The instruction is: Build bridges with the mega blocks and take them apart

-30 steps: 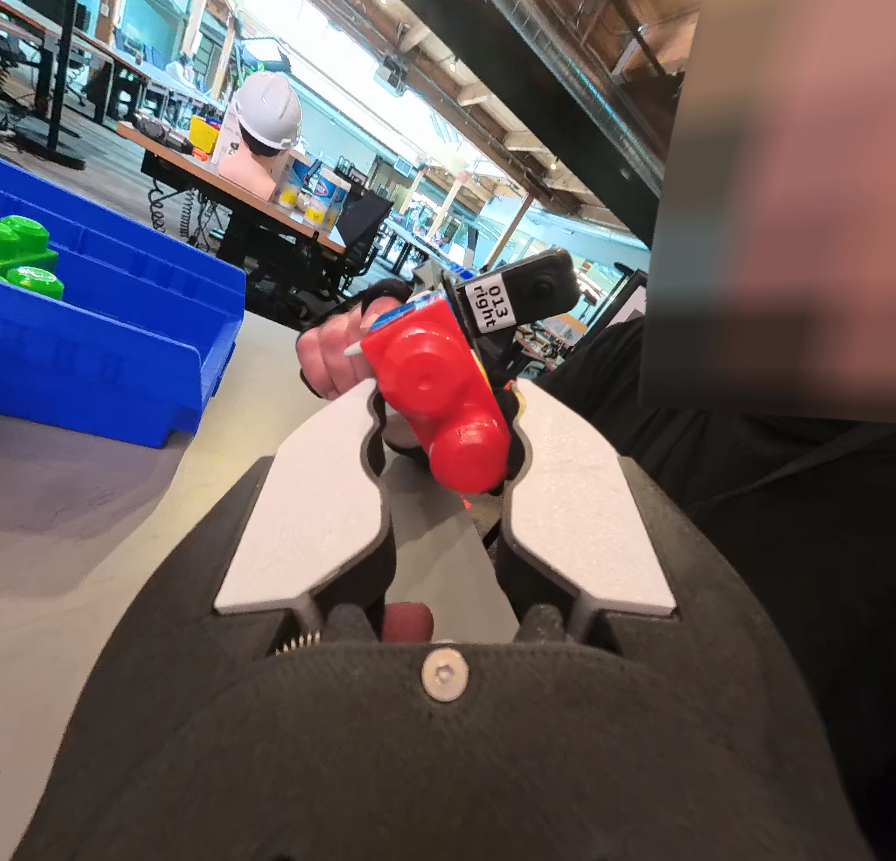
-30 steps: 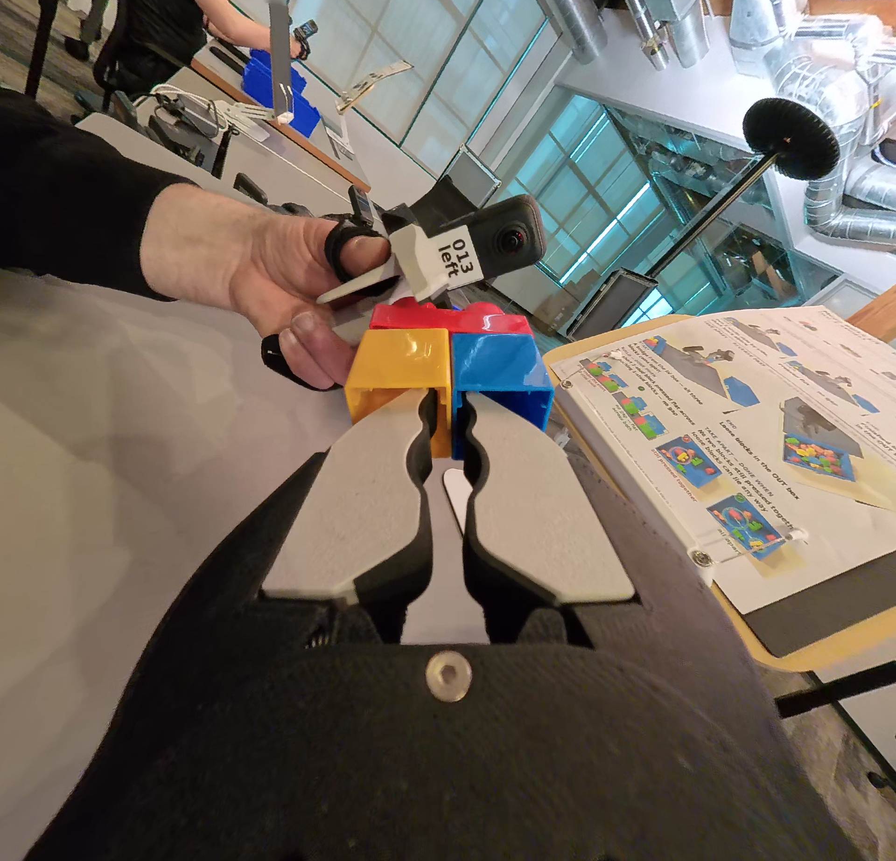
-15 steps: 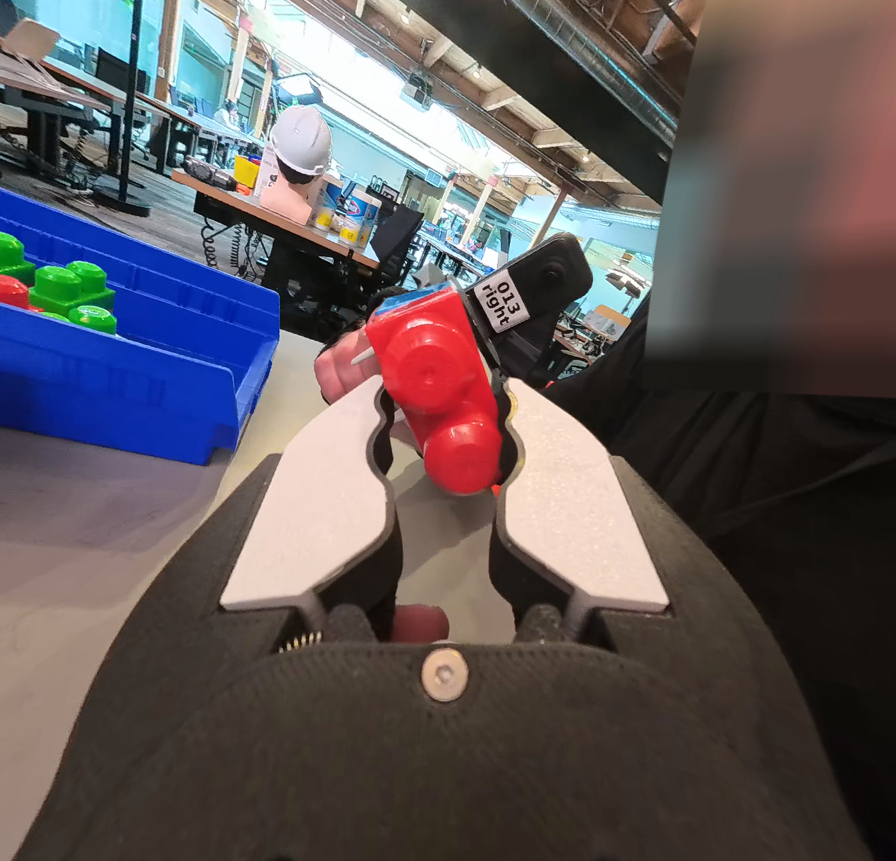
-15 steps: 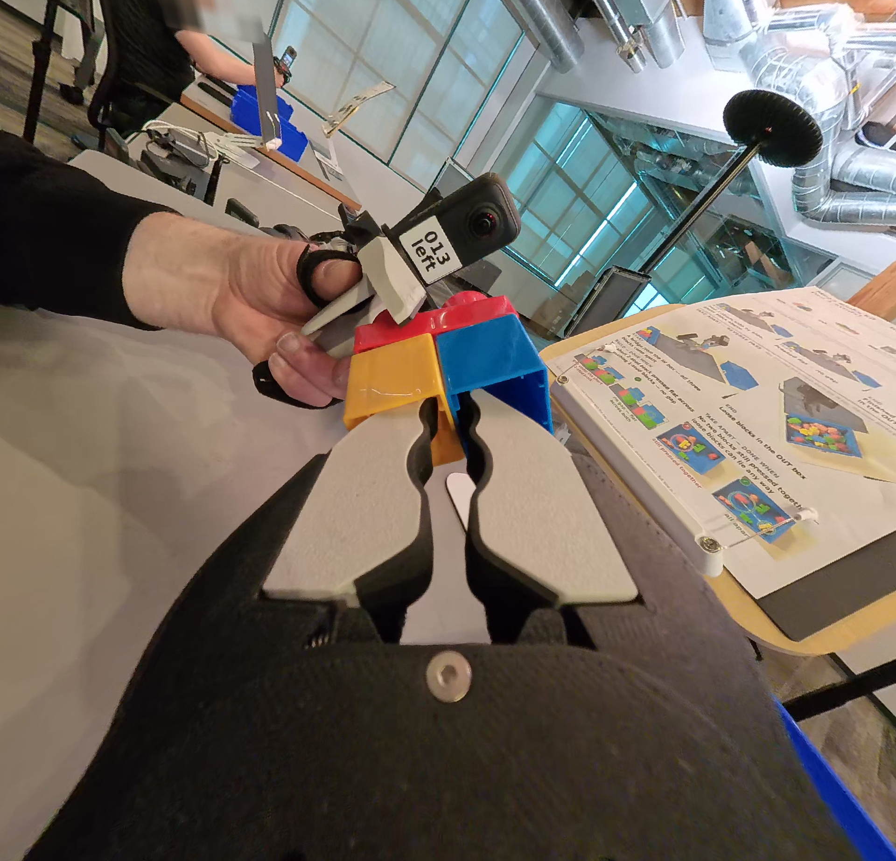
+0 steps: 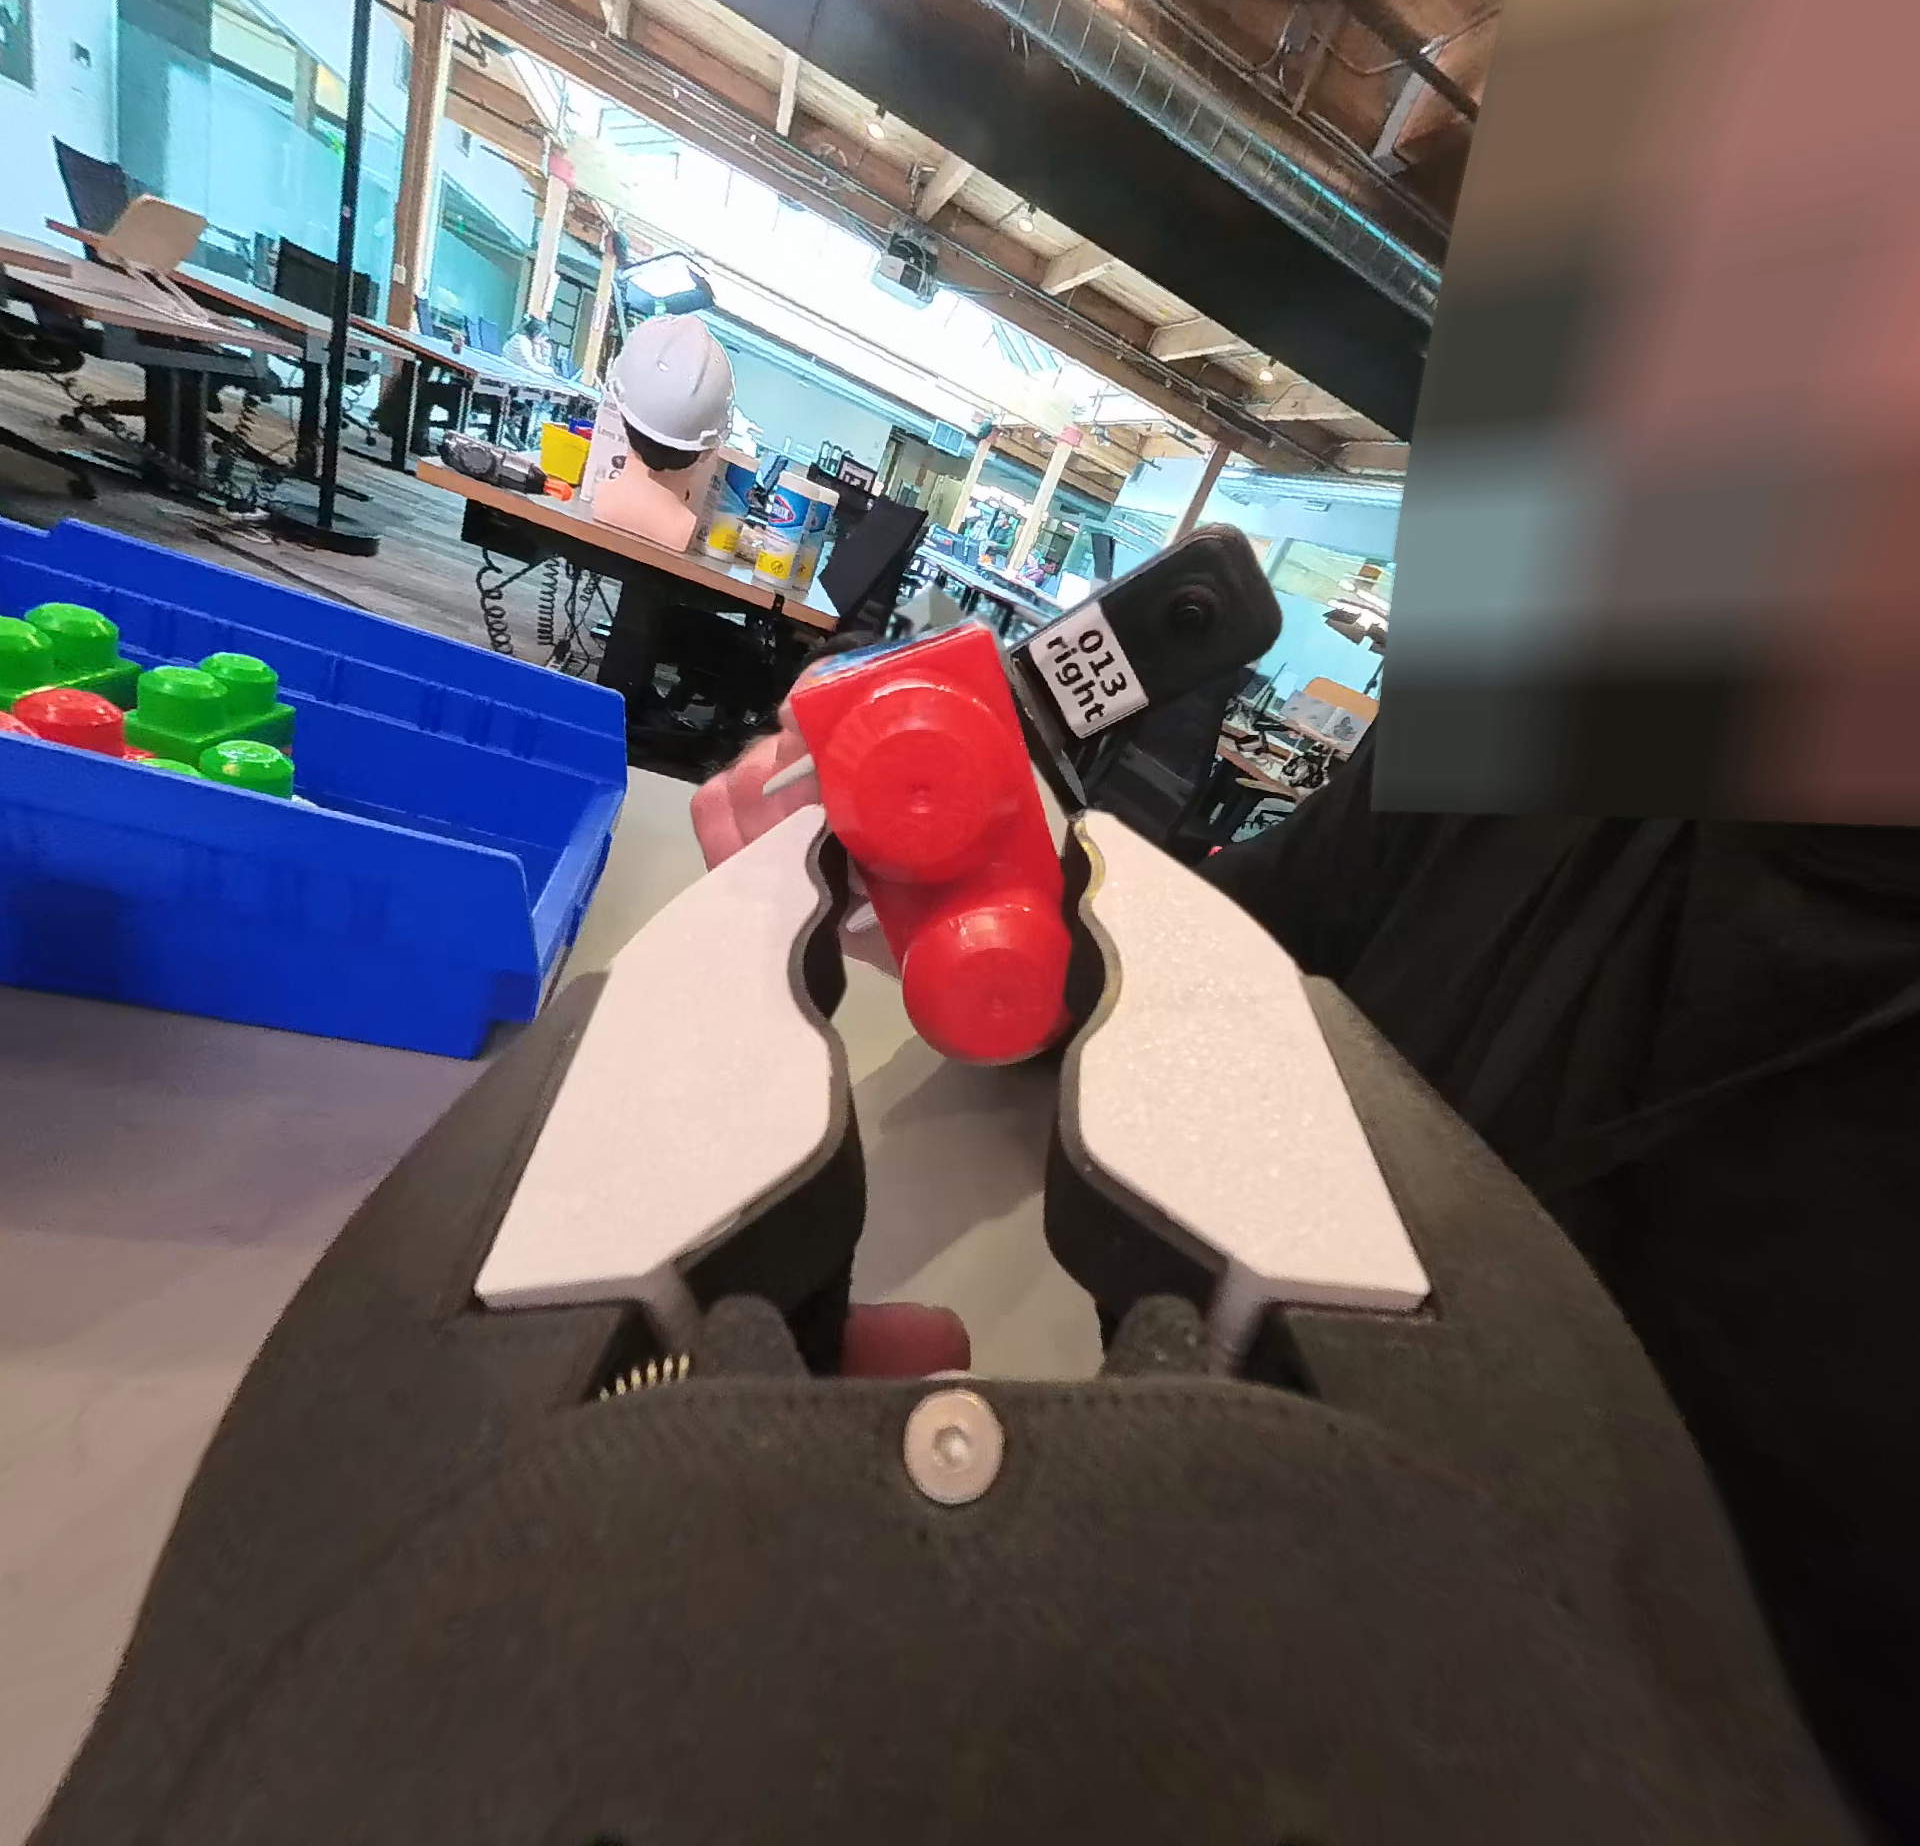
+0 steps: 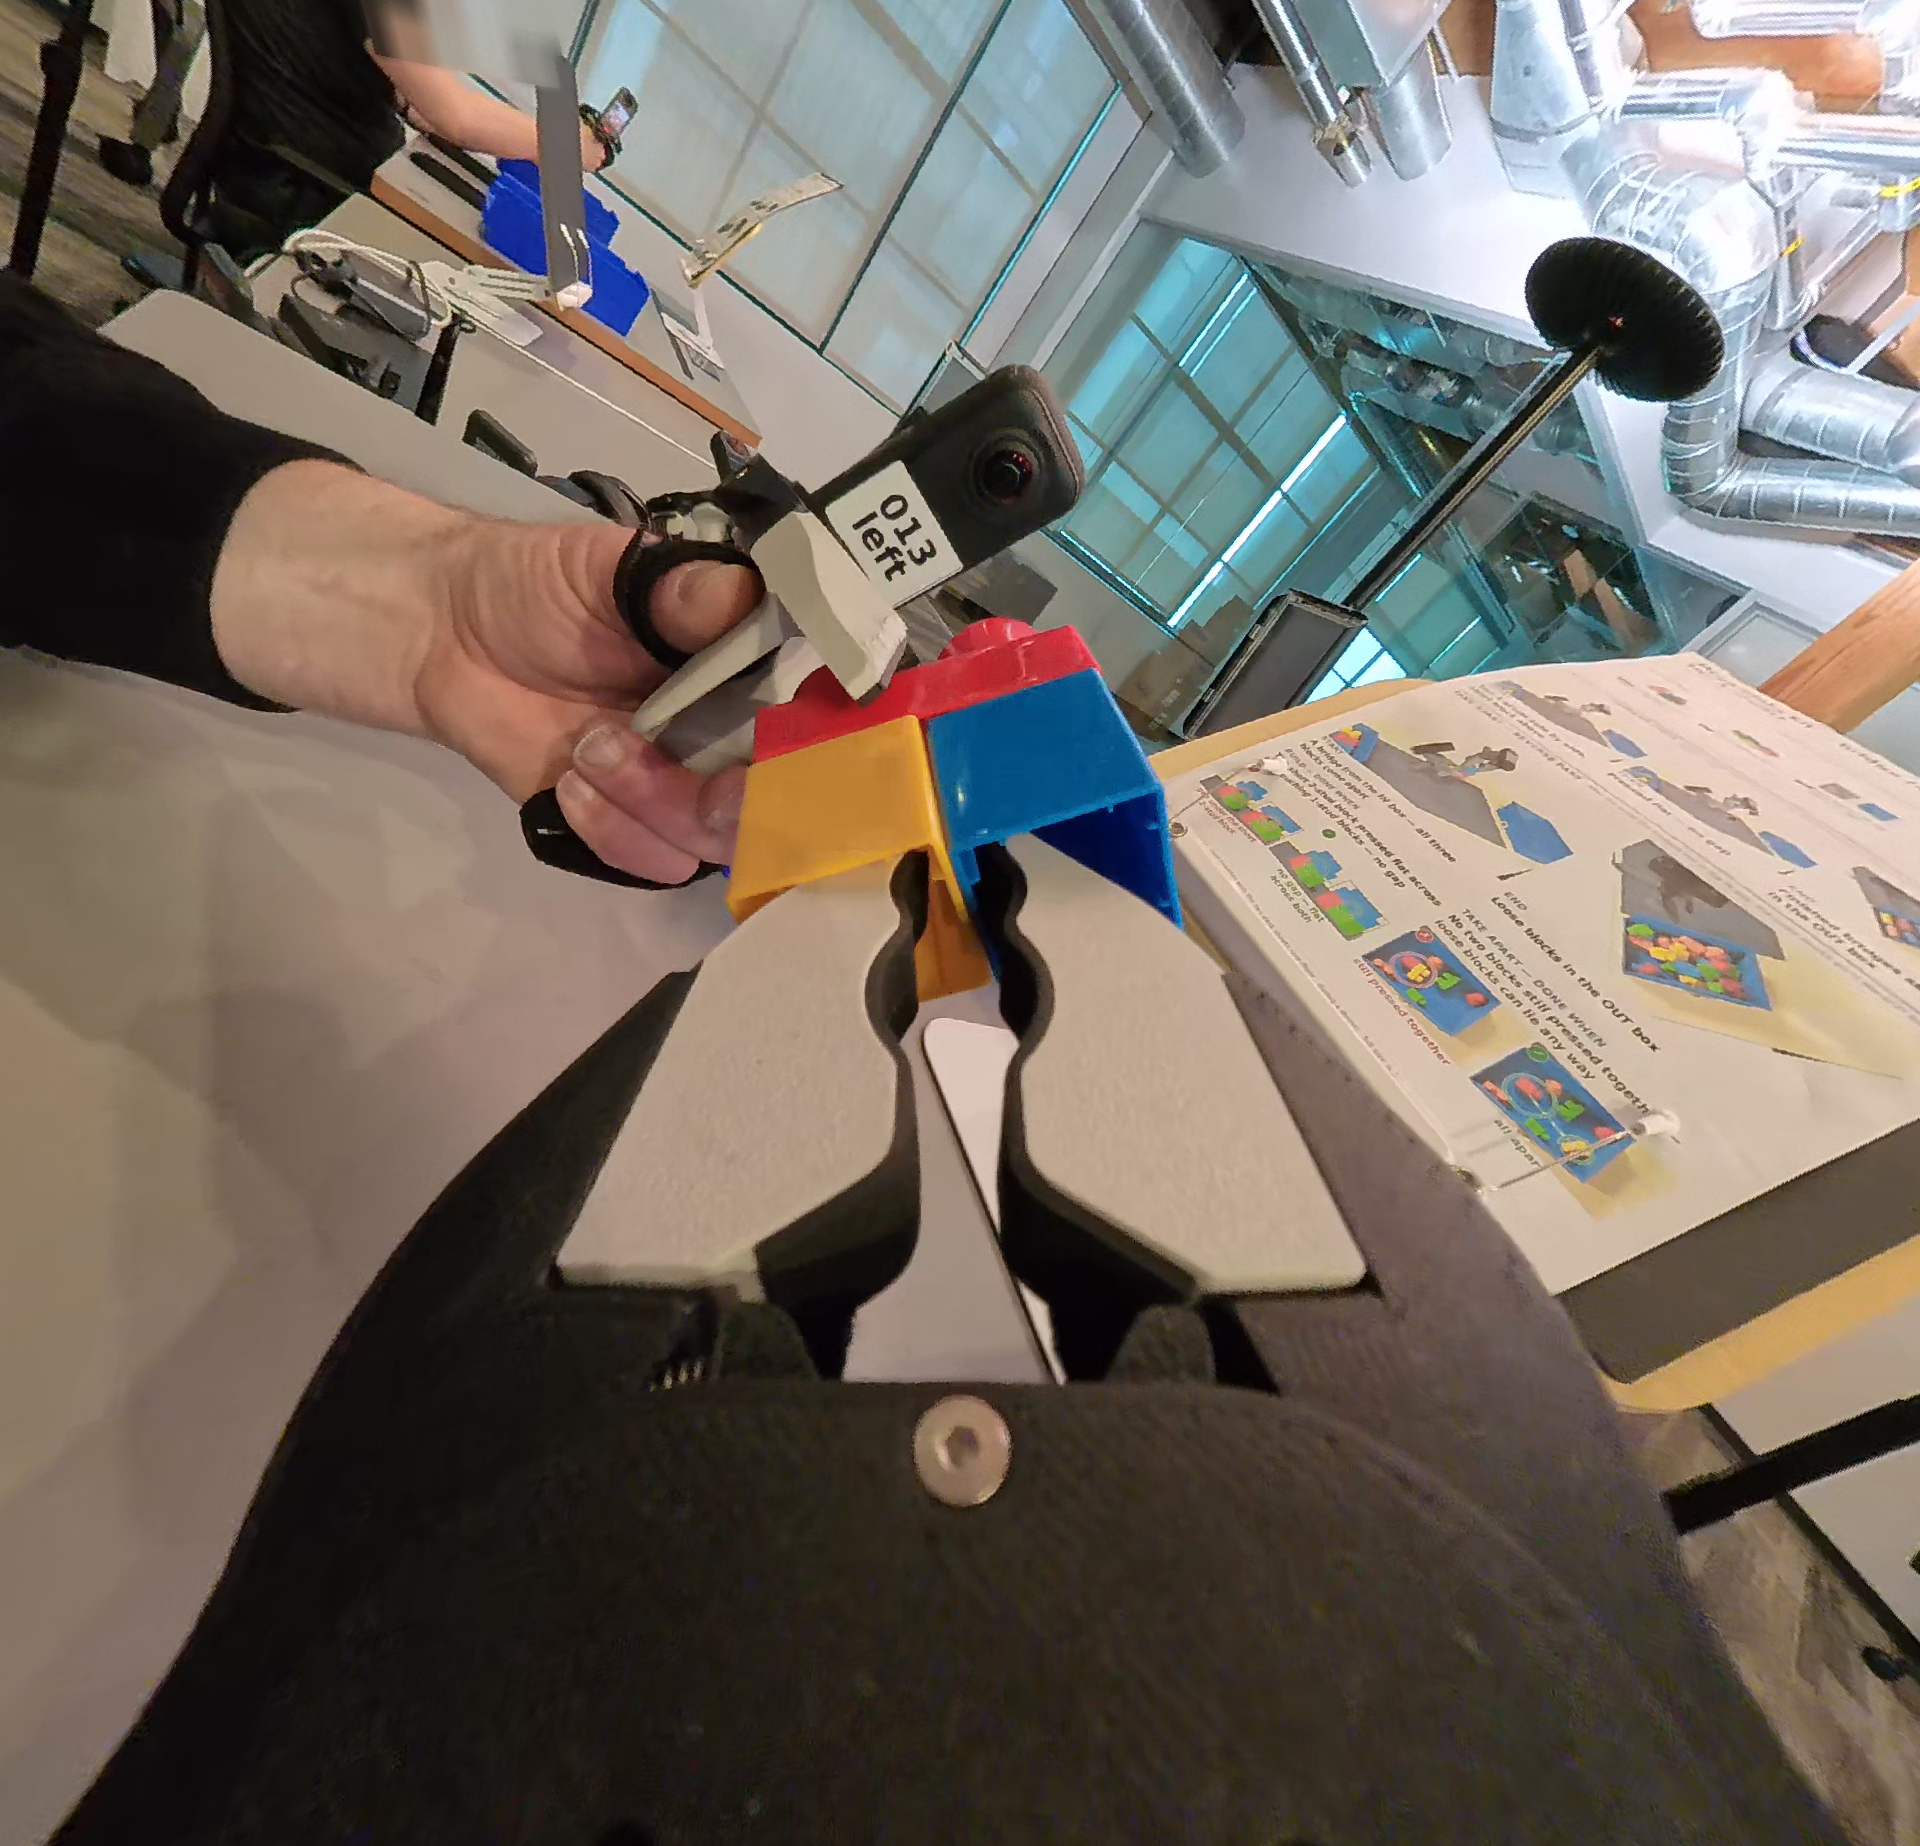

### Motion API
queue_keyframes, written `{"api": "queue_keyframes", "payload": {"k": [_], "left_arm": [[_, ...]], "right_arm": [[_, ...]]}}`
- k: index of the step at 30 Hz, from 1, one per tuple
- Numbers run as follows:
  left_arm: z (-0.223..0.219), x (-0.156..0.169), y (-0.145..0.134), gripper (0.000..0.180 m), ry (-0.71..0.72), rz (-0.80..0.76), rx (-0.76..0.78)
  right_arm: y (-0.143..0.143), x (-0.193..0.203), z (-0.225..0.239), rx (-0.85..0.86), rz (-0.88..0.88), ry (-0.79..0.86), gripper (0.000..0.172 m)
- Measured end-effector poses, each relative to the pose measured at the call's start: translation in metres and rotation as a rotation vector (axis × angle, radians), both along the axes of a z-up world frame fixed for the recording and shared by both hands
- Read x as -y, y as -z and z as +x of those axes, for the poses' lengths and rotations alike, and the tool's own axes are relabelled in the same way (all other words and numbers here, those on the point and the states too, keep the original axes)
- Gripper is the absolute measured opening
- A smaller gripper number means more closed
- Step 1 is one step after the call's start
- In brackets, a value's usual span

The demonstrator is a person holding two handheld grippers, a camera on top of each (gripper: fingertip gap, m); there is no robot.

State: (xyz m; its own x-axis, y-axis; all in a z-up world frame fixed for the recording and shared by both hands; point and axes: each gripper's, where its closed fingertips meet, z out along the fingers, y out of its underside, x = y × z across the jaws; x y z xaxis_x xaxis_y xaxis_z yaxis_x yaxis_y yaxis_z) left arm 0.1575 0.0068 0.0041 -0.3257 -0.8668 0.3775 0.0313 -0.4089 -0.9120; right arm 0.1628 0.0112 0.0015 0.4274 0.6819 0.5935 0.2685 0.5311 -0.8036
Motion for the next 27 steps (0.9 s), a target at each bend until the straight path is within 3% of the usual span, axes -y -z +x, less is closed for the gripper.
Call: {"api": "queue_keyframes", "payload": {"k": [9,16,21,25,27], "left_arm": [[-0.001,0.006,-0.001,0.037,0.08,-0.047,0.02],[-0.007,-0.005,-0.005,0.036,0.048,-0.071,0.062],[-0.014,-0.014,-0.013,0.036,-0.018,-0.049,0.117],[-0.016,-0.015,-0.016,0.035,-0.066,0.016,0.124],[-0.015,-0.013,-0.017,0.035,-0.09,0.056,0.127]], "right_arm": [[0.0,0.007,0.003,0.112,0.128,0.025,0.01],[-0.003,0.013,0.009,0.137,0.154,0.009,0.01],[-0.01,0.009,0.018,-0.034,-0.014,-0.059,0.011],[-0.006,-0.003,0.016,-0.165,-0.263,-0.117,0.034],[-0.003,-0.007,0.013,-0.222,-0.385,-0.155,0.038]]}}
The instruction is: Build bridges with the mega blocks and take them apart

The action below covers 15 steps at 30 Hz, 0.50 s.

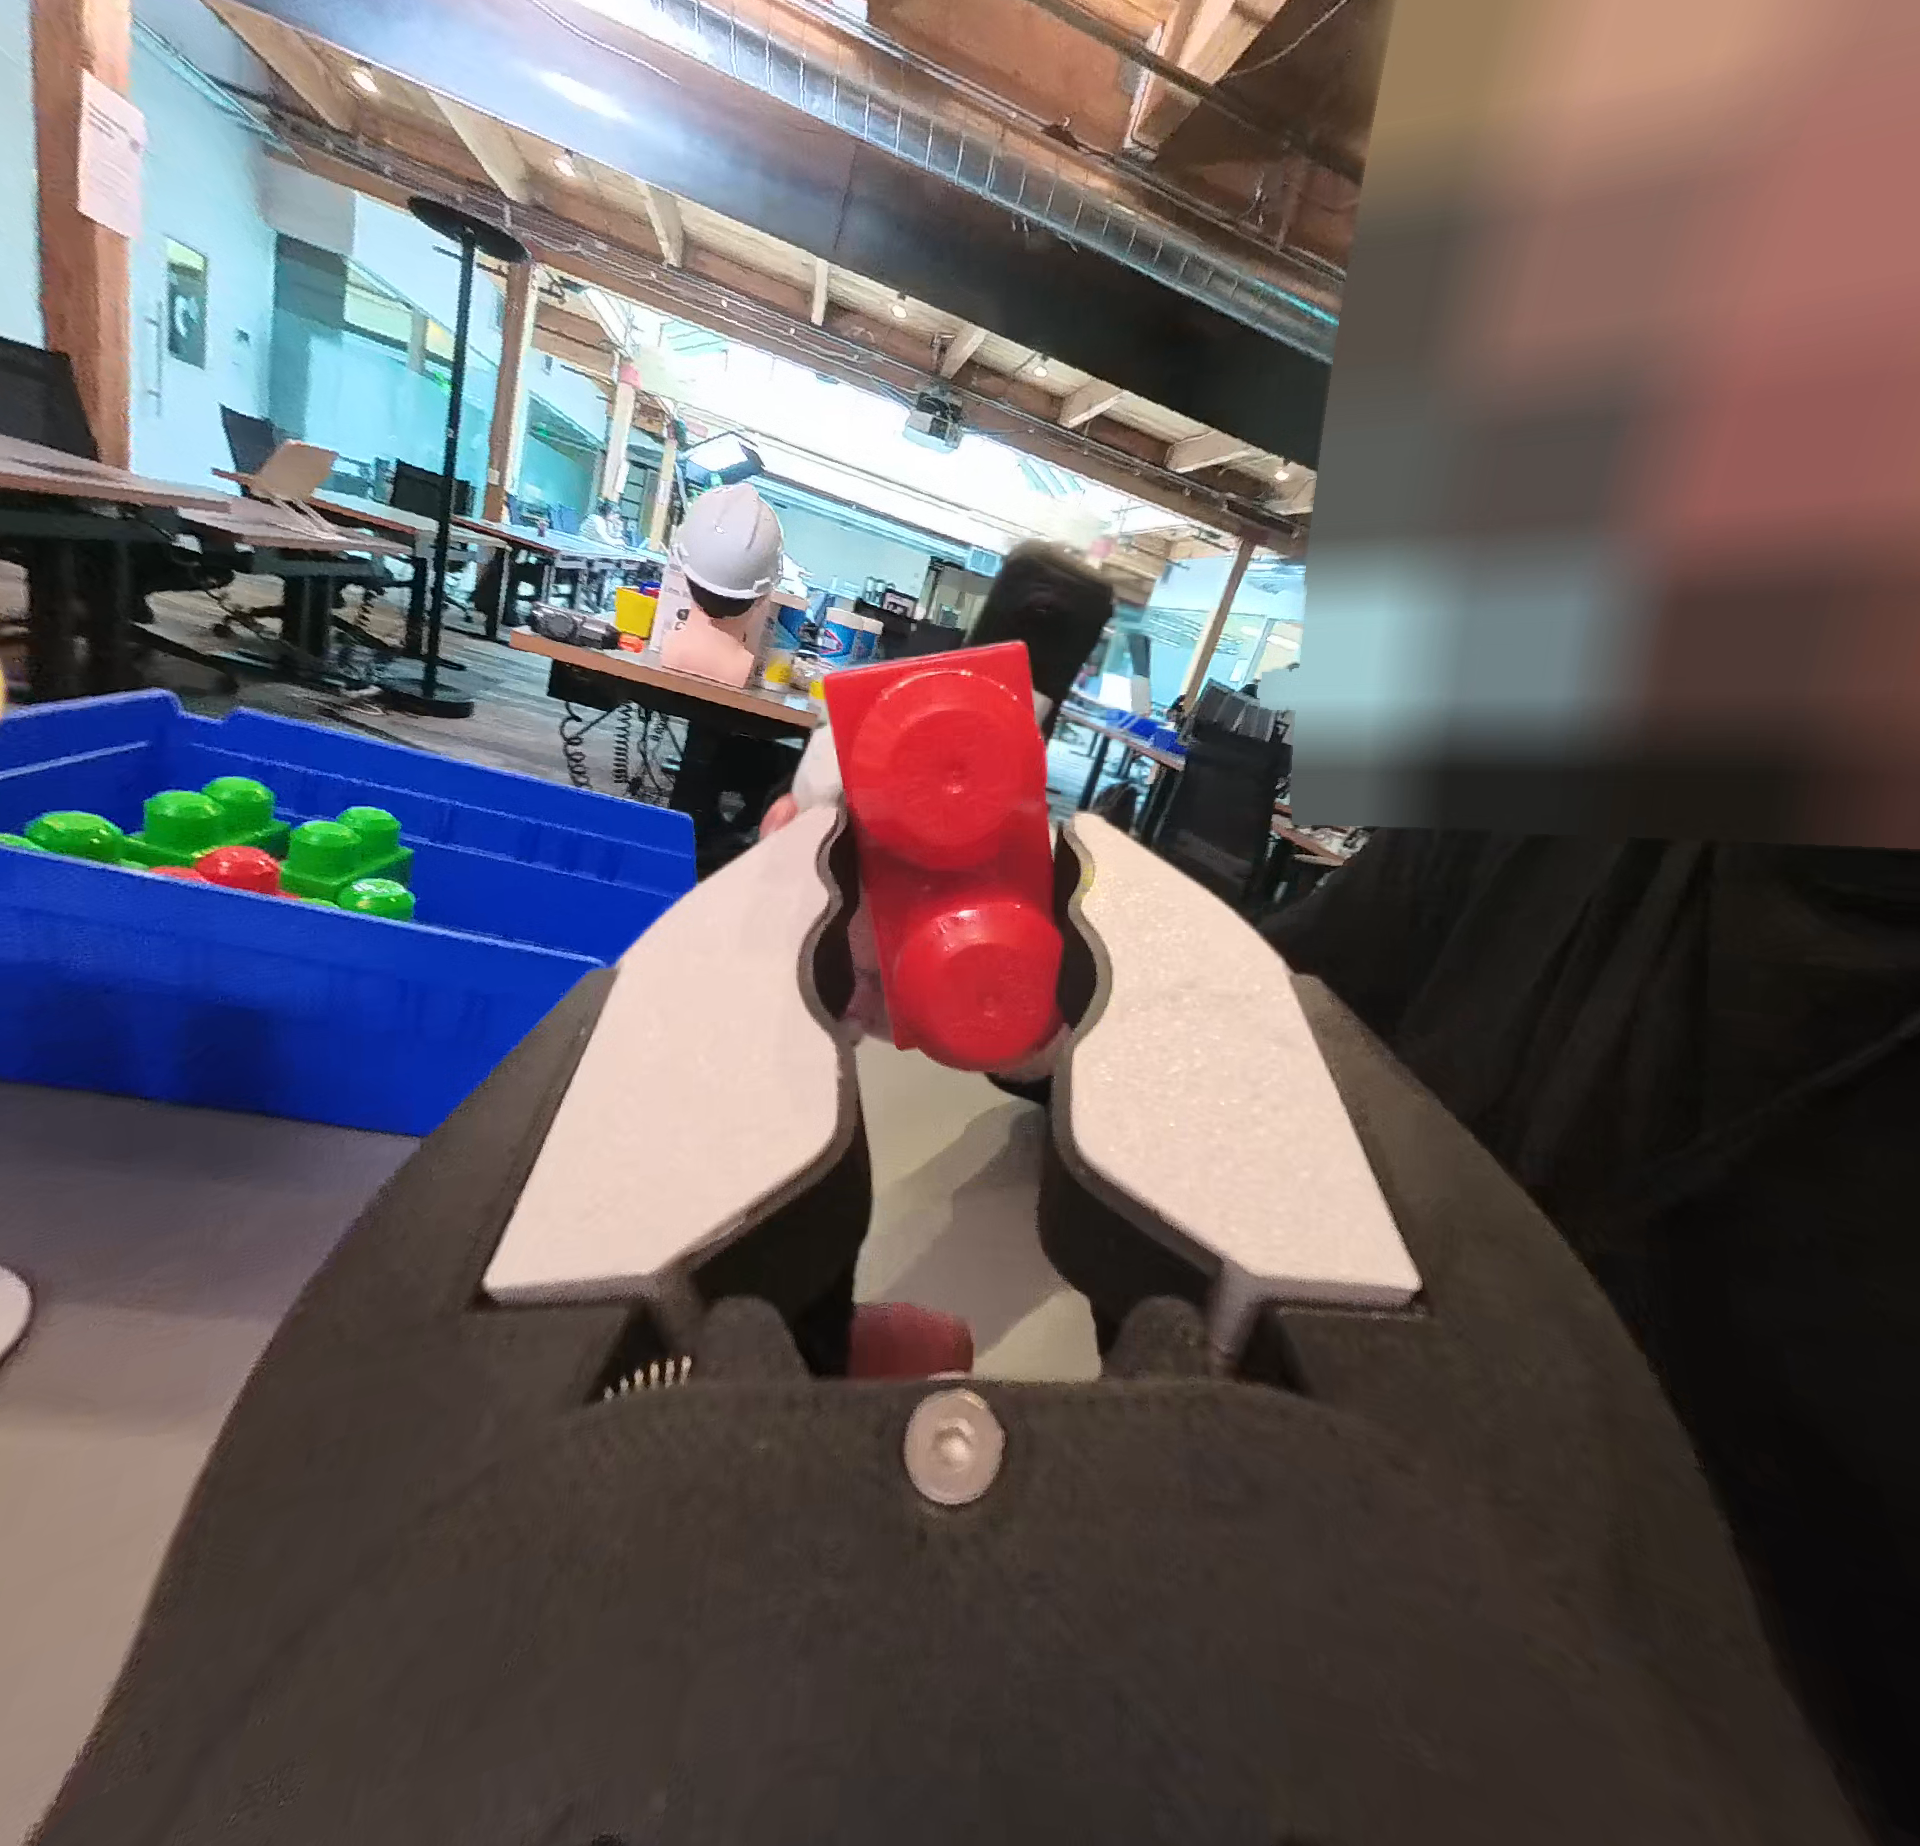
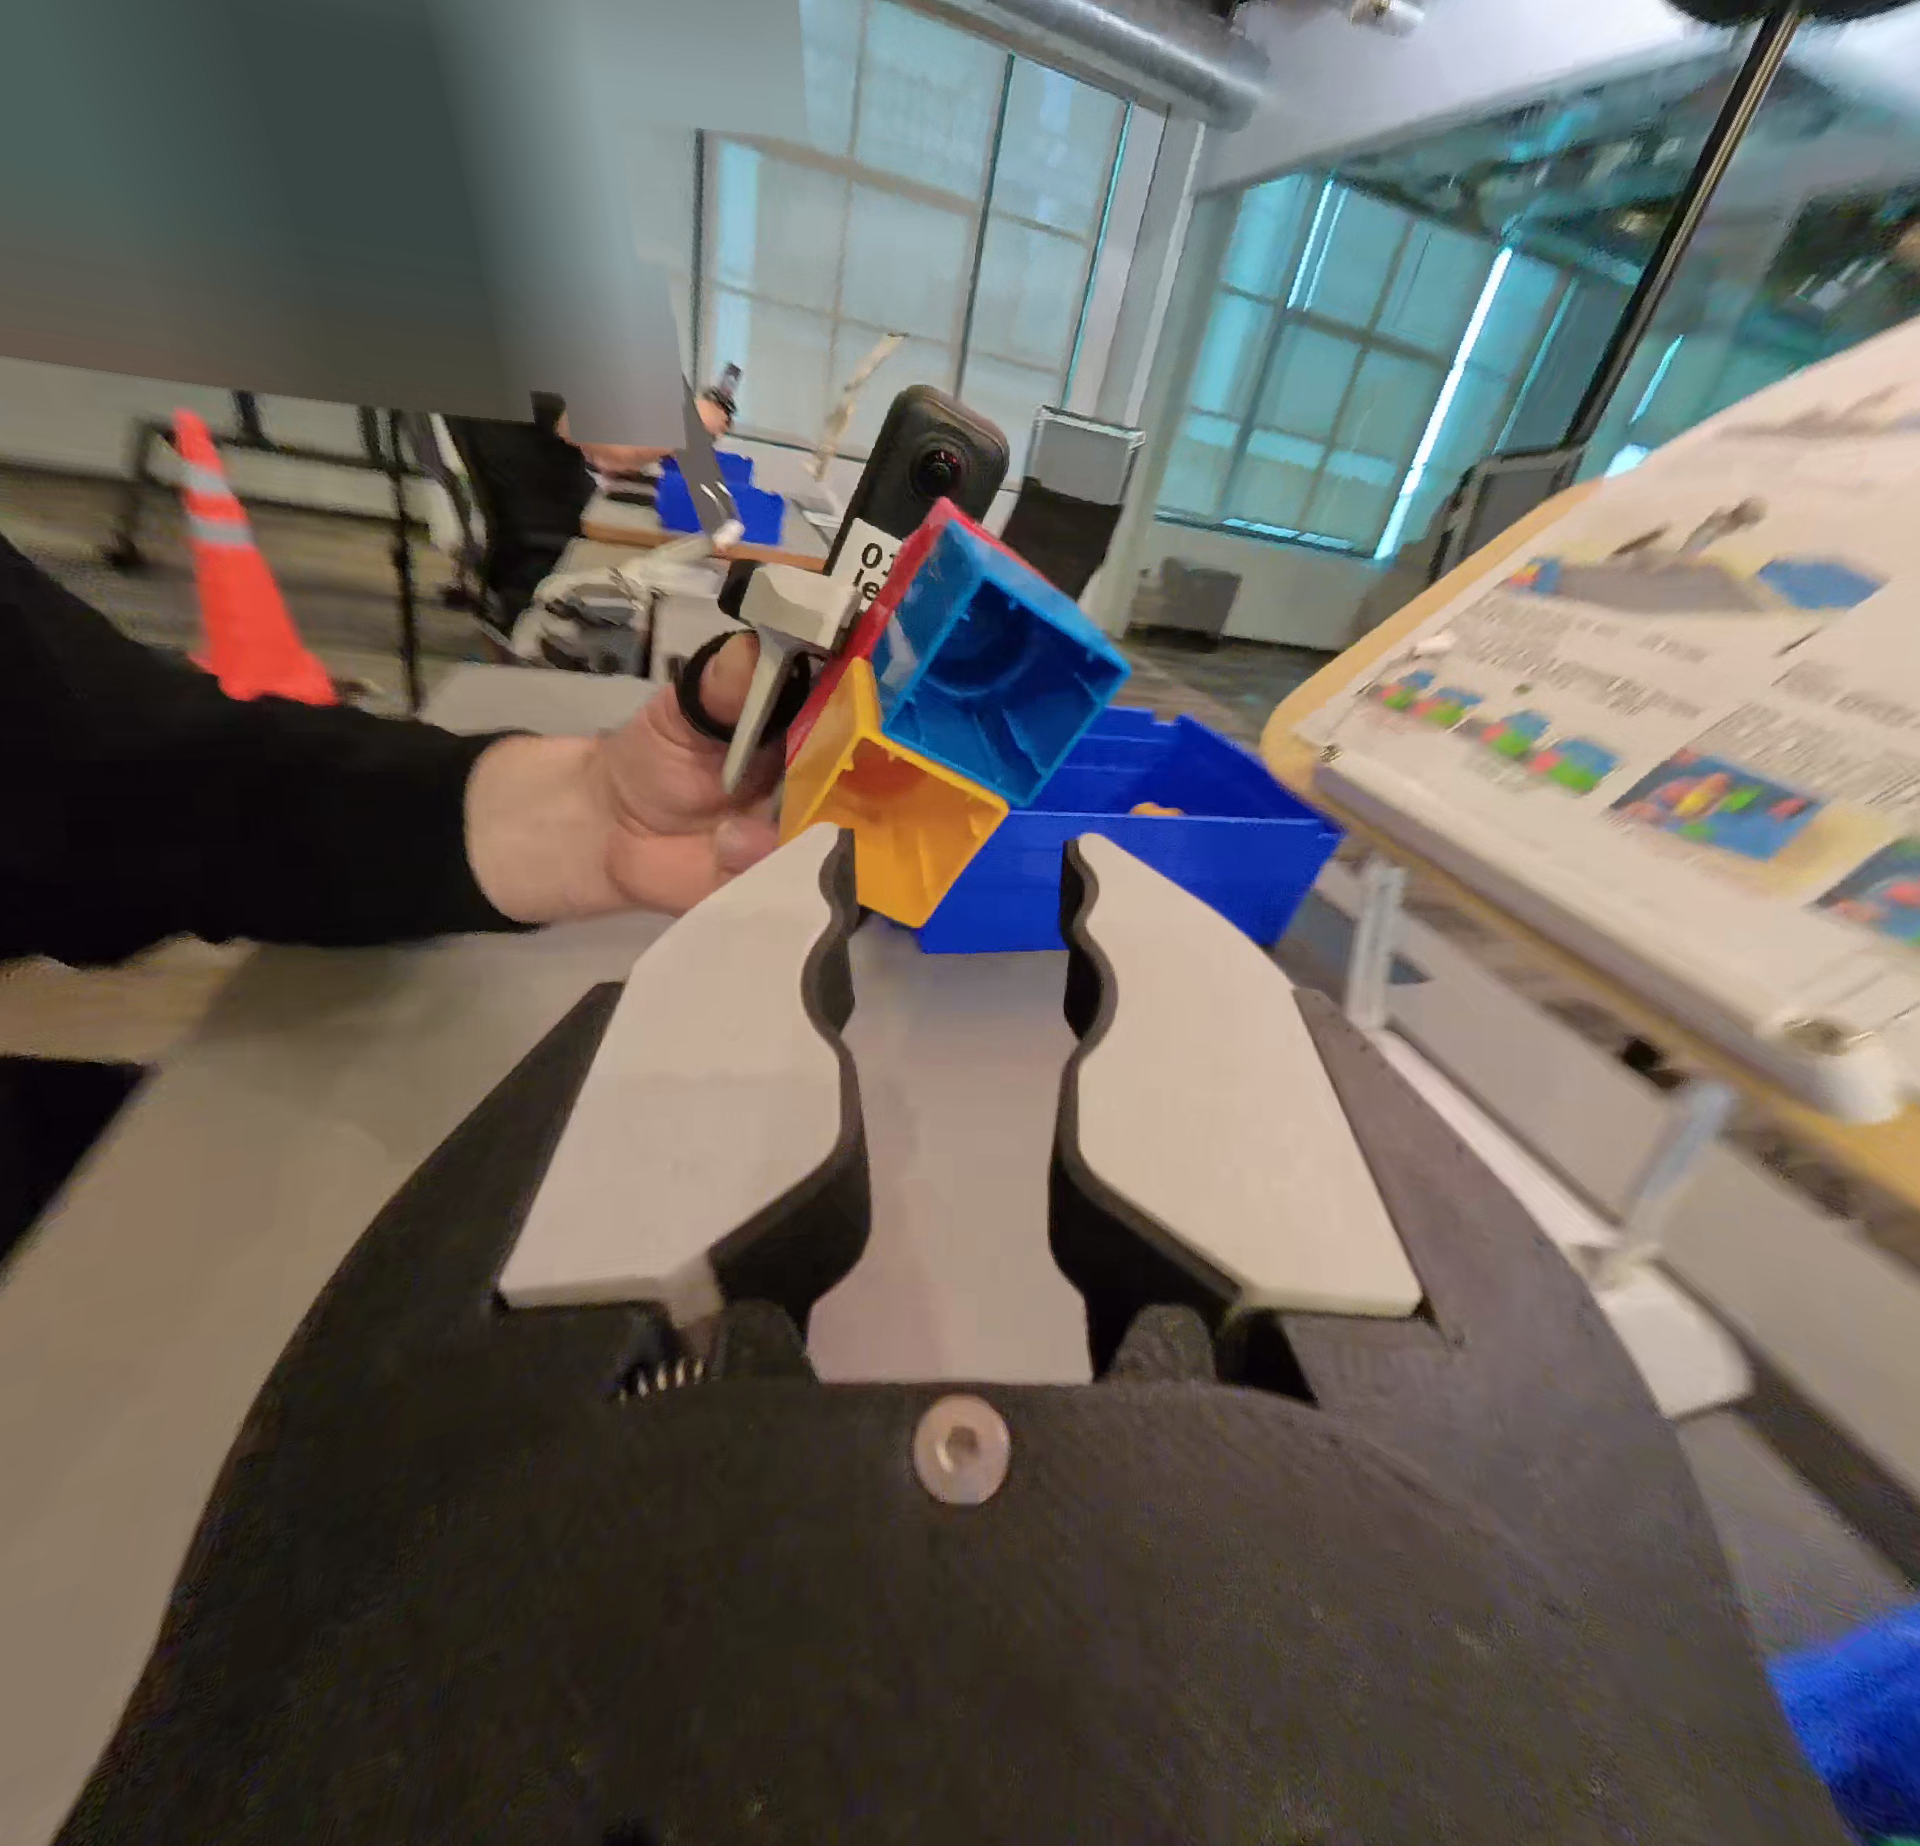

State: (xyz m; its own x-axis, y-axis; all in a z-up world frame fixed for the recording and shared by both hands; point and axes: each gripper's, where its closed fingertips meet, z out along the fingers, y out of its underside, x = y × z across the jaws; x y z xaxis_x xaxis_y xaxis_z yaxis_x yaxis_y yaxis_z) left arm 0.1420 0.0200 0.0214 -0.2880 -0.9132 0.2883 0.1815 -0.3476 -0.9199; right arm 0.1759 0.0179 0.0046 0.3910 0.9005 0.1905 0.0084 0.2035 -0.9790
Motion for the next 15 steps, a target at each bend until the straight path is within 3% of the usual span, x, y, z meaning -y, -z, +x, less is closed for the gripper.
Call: {"api": "queue_keyframes", "payload": {"k": [5,8,15], "left_arm": [[-0.001,0.004,-0.006,0.036,-0.039,0.062,0.015],[-0.003,-0.001,-0.007,0.035,-0.078,0.07,0.019],[0.002,0.0,-0.003,0.035,-0.095,0.085,0.006]], "right_arm": [[0.003,0.003,-0.005,-0.131,-0.213,-0.16,0.038],[0.0,0.002,0.0,-0.169,-0.277,-0.213,0.05],[0.001,0.005,-0.01,-0.17,-0.296,-0.213,0.034]]}}
